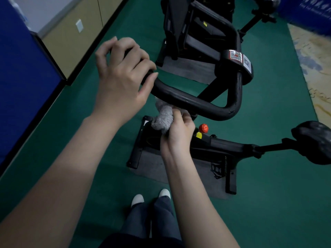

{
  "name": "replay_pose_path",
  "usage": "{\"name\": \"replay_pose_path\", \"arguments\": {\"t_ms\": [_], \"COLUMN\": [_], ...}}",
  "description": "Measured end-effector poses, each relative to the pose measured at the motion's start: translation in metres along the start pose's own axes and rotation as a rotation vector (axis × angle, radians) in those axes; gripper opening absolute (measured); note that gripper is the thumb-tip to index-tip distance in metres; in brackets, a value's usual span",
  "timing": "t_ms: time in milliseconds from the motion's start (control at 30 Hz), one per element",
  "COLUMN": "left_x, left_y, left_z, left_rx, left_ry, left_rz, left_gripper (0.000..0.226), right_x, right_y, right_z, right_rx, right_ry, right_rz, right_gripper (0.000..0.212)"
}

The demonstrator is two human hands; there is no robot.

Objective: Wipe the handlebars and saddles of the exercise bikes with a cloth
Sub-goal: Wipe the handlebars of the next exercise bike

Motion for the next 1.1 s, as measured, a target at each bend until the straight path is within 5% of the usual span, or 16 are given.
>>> {"name": "replay_pose_path", "arguments": {"t_ms": [467,900,1100], "left_x": [-0.002,-0.002,0.000], "left_y": [-0.001,0.000,-0.001], "left_z": [0.001,0.002,-0.001], "left_rx": [-0.004,-0.010,0.005], "left_ry": [0.004,0.008,0.051], "left_rz": [0.002,0.017,0.042], "left_gripper": [0.024,0.025,0.028], "right_x": [-0.003,0.016,0.006], "right_y": [-0.014,-0.002,0.002], "right_z": [-0.002,0.013,0.010], "right_rx": [-0.150,-0.070,-0.149], "right_ry": [0.059,0.121,0.053], "right_rz": [0.278,0.131,0.198], "right_gripper": [0.021,0.027,0.025]}}
Point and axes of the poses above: each hand's wrist, its own y-axis towards the middle knuckle, its own x-axis out of the back of the hand, z = x × y, the point moved 1 cm from there along y, towards the middle knuckle, and after that the axes turned 6 degrees about -x, right-handed, at the moved point
